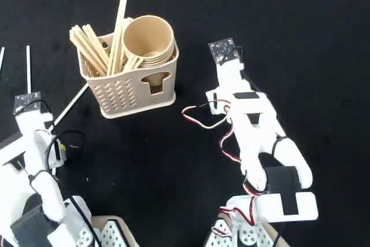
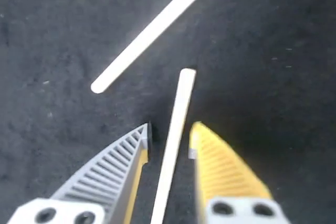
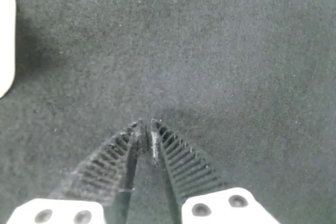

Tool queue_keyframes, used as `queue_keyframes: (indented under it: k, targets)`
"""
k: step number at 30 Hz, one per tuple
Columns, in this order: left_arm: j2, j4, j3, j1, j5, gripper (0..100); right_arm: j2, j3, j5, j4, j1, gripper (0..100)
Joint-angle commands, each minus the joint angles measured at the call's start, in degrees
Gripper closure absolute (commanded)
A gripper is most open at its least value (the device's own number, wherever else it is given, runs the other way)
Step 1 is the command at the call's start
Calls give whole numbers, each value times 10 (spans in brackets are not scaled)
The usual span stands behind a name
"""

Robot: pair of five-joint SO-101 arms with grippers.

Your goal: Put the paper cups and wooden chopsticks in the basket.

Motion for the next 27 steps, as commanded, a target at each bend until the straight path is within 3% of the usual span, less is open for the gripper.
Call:
queue_keyframes:
  k: [1, 11, 18, 21, 24, 27]
  targets:
    - [8, -3, -21, 0, -4, 970, -2, -11, 4, -8, -3, 987]
    - [-11, 9, -41, -1, -4, 971, -2, -11, 4, -8, -3, 987]
    - [-222, 207, -174, -1, 24, 971, -2, -12, 4, -8, -3, 987]
    - [-338, 248, -266, -1, 57, 971, -2, -12, 4, -8, -3, 987]
    - [-416, 222, -351, -1, 134, 971, -4, -12, 4, -8, -3, 987]
    - [-447, 141, -418, 7, 223, 971, -3, -12, 4, -8, -3, 987]
